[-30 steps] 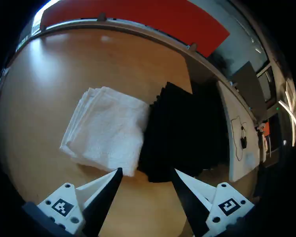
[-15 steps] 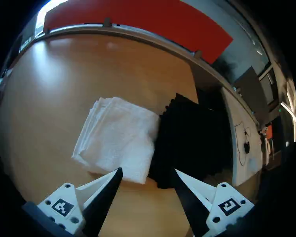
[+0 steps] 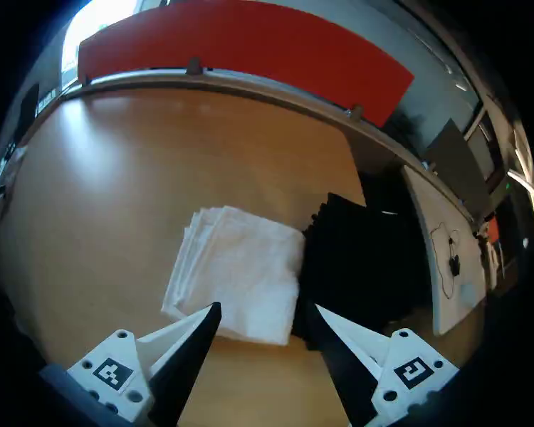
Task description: Fold towel
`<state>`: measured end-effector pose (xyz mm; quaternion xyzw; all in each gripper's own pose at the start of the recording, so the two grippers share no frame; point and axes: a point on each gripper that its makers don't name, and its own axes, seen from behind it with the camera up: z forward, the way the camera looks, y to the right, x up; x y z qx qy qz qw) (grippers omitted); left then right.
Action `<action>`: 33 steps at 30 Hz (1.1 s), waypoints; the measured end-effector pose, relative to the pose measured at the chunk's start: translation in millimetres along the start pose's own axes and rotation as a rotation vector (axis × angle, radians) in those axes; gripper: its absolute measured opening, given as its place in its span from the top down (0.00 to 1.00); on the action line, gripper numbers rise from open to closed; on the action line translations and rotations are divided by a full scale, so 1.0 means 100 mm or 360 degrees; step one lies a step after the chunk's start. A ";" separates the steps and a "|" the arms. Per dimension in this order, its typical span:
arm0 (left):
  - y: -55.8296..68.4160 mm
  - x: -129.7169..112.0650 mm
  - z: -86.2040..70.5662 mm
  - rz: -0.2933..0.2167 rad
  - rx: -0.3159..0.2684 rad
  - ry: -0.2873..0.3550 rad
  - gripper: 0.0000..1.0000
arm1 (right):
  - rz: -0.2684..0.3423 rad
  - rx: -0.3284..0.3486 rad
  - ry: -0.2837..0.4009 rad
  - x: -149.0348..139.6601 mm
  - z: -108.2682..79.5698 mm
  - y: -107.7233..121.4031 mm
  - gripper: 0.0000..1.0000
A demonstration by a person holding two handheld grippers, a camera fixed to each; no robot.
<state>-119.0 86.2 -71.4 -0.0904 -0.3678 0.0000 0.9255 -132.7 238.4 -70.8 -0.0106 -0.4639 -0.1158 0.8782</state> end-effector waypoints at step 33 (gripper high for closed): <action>-0.21 0.56 -0.05 -0.0067 0.0080 0.0202 0.11 | 0.0509 -0.0081 0.0485 0.67 -0.22 -0.14 0.08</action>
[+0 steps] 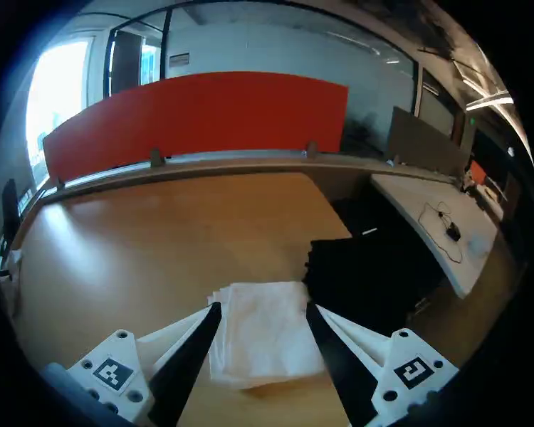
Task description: Fold towel
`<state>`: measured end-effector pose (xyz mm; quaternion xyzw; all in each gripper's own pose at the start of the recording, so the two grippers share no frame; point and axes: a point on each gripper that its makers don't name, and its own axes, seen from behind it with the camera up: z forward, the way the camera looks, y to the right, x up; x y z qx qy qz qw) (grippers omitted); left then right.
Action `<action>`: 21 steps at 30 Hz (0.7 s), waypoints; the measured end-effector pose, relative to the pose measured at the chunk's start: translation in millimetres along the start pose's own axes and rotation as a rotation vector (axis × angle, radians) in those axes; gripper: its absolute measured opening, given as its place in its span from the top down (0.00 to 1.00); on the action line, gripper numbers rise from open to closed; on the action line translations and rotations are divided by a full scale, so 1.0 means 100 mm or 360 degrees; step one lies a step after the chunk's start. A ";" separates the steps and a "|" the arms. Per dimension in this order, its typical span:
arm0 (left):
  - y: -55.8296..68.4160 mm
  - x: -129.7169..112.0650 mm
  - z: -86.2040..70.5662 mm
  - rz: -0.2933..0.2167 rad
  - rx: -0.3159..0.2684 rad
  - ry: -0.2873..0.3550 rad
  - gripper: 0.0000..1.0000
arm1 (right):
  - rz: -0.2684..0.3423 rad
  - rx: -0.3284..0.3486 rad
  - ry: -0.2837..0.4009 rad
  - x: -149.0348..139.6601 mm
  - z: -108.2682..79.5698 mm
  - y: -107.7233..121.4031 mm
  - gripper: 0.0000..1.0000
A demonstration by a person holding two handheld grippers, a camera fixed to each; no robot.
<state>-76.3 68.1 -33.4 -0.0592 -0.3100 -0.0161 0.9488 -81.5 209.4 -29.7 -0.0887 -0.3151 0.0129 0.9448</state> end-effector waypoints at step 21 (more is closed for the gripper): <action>-0.17 0.75 -0.08 -0.0041 0.0095 0.0332 0.11 | 0.0077 -0.0065 0.0447 0.60 -0.32 0.01 0.08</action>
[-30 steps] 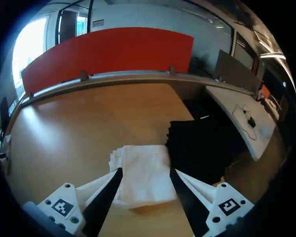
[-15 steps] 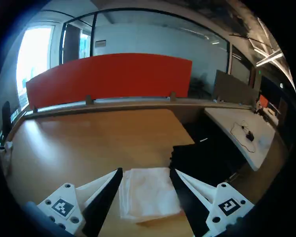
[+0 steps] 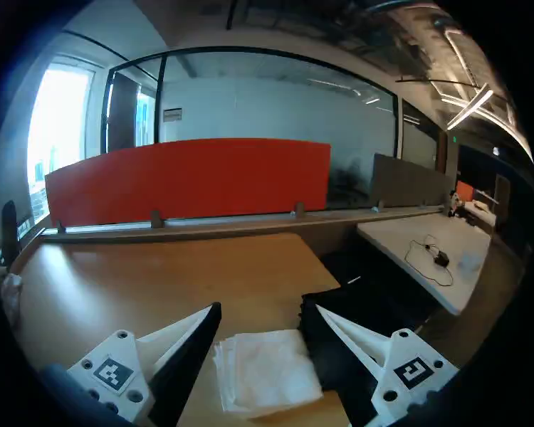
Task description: Fold towel
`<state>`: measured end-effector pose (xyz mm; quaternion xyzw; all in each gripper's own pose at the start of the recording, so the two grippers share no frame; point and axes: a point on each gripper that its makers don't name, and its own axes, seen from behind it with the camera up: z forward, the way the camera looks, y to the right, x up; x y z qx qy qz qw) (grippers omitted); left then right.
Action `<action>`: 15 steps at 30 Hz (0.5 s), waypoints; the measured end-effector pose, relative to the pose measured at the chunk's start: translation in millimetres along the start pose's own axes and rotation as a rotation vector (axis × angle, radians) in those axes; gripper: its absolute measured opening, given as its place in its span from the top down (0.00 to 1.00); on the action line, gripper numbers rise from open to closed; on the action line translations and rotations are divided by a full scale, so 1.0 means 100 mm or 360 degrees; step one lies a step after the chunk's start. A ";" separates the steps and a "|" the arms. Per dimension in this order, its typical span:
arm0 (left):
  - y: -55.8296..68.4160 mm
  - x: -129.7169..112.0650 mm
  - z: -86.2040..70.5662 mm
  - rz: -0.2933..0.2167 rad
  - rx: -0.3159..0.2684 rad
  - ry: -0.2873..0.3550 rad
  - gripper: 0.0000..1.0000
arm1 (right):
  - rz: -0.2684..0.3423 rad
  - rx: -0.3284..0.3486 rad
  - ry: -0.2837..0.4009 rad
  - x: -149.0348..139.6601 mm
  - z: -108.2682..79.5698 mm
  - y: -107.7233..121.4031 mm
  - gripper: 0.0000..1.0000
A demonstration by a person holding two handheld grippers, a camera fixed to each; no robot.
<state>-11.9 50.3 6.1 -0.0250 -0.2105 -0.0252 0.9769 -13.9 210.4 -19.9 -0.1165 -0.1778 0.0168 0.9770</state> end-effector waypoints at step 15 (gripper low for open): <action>-0.04 0.54 -0.04 -0.0033 0.0015 0.0242 0.11 | -0.0037 0.0075 0.0236 0.52 -0.12 -0.26 0.07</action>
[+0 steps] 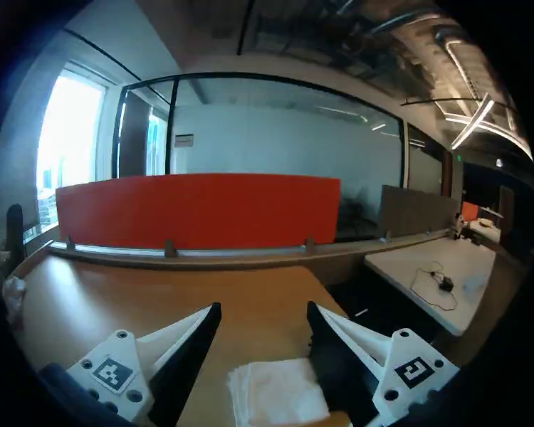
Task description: Fold towel
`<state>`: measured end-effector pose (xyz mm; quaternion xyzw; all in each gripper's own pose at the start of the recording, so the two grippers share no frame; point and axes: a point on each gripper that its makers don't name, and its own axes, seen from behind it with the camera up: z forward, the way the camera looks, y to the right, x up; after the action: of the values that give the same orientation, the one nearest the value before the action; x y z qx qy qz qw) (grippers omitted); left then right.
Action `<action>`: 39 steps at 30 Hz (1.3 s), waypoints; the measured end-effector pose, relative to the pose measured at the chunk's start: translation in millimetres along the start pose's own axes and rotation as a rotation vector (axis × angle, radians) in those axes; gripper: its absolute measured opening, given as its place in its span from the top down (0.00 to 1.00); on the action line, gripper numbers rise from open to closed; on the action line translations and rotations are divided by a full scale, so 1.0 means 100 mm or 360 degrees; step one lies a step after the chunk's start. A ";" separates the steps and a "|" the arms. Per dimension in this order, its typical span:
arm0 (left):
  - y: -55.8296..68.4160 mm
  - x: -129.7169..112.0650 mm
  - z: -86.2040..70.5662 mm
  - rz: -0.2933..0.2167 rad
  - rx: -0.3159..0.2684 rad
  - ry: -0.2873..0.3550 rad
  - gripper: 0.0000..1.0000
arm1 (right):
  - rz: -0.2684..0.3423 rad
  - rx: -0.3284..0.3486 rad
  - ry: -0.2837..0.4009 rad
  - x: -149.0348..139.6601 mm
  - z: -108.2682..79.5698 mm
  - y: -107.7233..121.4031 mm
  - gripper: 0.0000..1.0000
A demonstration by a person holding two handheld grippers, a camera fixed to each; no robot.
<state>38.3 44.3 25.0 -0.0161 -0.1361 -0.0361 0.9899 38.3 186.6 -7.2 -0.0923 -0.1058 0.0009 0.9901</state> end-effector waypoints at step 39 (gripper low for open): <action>0.00 0.47 -0.04 -0.0023 -0.0060 0.0210 0.11 | 0.0049 0.0332 0.0189 0.71 -0.10 -1.61 0.07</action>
<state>84.8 40.9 33.6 -0.0313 -0.0701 -0.0468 0.9959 107.2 27.6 28.0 0.0097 -0.0448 0.0218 0.9987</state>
